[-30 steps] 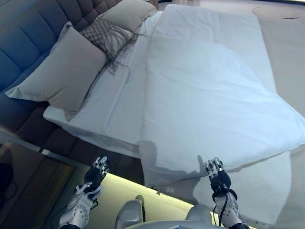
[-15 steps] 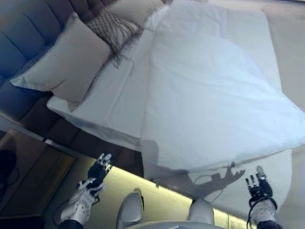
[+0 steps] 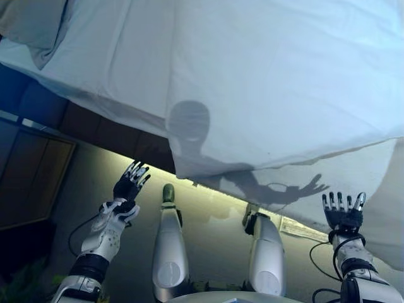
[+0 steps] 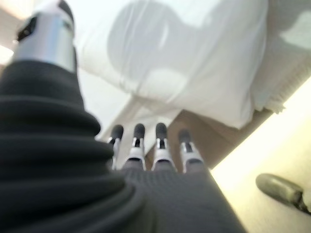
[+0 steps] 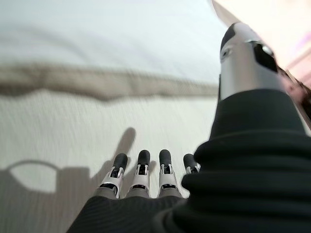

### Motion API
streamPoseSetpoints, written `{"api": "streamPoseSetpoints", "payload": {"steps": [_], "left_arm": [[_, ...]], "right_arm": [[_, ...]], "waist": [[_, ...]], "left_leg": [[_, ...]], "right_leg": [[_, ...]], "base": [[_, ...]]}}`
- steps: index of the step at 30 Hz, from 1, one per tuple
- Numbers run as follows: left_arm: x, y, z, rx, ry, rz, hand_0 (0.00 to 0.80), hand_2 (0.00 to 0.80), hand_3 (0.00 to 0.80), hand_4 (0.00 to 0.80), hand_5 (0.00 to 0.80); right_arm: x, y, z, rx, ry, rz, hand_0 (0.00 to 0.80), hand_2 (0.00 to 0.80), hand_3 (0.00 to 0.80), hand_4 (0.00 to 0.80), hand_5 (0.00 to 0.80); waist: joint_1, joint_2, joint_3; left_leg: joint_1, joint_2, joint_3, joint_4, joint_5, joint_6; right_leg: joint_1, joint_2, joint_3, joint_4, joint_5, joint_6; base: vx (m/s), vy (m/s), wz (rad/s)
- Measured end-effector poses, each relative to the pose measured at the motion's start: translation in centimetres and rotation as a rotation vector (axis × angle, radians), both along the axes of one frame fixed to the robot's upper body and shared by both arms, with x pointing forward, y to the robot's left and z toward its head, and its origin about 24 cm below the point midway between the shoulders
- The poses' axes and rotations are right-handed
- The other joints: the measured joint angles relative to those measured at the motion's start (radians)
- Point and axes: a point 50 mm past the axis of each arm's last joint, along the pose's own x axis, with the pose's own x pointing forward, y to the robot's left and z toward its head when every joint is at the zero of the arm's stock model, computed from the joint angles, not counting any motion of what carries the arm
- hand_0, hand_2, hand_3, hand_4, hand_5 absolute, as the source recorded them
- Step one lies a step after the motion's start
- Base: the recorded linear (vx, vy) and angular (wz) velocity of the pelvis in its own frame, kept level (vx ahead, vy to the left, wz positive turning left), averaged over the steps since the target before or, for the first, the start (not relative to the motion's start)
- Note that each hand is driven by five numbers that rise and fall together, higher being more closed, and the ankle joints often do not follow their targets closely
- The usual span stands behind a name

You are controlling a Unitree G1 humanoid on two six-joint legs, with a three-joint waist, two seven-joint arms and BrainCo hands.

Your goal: Make the bed neatly

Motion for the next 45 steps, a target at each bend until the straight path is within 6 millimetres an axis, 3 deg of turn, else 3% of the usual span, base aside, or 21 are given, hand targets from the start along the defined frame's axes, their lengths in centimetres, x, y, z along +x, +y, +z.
{"api": "streamPoseSetpoints", "payload": {"steps": [3,8,12,22,35,45], "left_arm": [[0.0,0.5,0.3,-0.011,-0.011,0.009,0.000,0.000,0.000,0.000,0.000],[0.1,0.6,1.0,-0.023,-0.036,-0.002,0.000,0.000,0.000,0.000,0.000],[0.0,0.7,1.3,-0.021,-0.052,-0.018,0.000,0.000,0.000,0.000,0.000],[-0.3,1.0,2.9,-0.023,-0.112,-0.039,0.000,0.000,0.000,0.000,0.000],[-1.0,1.2,2.3,-0.046,-0.093,-0.028,0.000,0.000,0.000,0.000,0.000],[-1.1,1.2,2.4,-0.063,-0.098,-0.026,0.000,0.000,0.000,0.000,0.000]], "right_arm": [[-0.2,-1.6,1.0,-0.027,0.000,-0.018,0.000,0.000,0.000,0.000,0.000],[1.6,-2.7,3.4,-0.021,-0.060,-0.045,0.000,0.000,0.000,0.000,0.000],[2.5,-3.1,4.5,0.006,-0.090,-0.074,0.000,0.000,0.000,0.000,0.000],[3.0,-3.3,5.7,-0.006,-0.168,-0.044,0.000,0.000,0.000,0.000,0.000],[0.9,-3.9,4.0,0.123,-0.107,-0.098,0.000,0.000,0.000,0.000,0.000],[1.2,-5.7,6.7,0.072,-0.157,-0.106,0.000,0.000,0.000,0.000,0.000]], "waist": [[0.026,0.000,0.000],[0.064,0.000,0.001],[0.084,-0.002,0.003],[0.078,0.001,0.015],[0.079,0.013,0.021],[0.063,0.038,0.030]], "left_leg": [[-0.025,-0.026,-0.002,0.008,-0.001,-0.006],[-0.063,-0.061,-0.015,0.033,-0.004,-0.005],[-0.105,-0.072,-0.035,0.103,-0.032,-0.005],[-0.251,-0.093,-0.046,0.322,-0.108,-0.006],[-0.293,-0.106,-0.041,0.332,-0.107,-0.002],[-0.302,-0.108,-0.033,0.351,-0.118,0.006]], "right_leg": [[-0.017,-0.027,-0.002,0.006,-0.005,0.009],[-0.048,-0.064,-0.006,0.057,-0.022,0.031],[-0.084,-0.082,-0.003,0.130,-0.068,0.023],[-0.243,-0.111,0.075,0.349,-0.145,0.023],[-0.301,-0.111,0.103,0.373,-0.147,0.021],[-0.312,-0.126,0.109,0.387,-0.154,0.030]], "base": [[0.000,0.008,0.16],[0.010,-0.006,0.18],[-0.002,0.015,0.13],[-0.001,0.045,0.00],[0.023,0.012,0.01],[0.003,-0.006,0.00]]}}
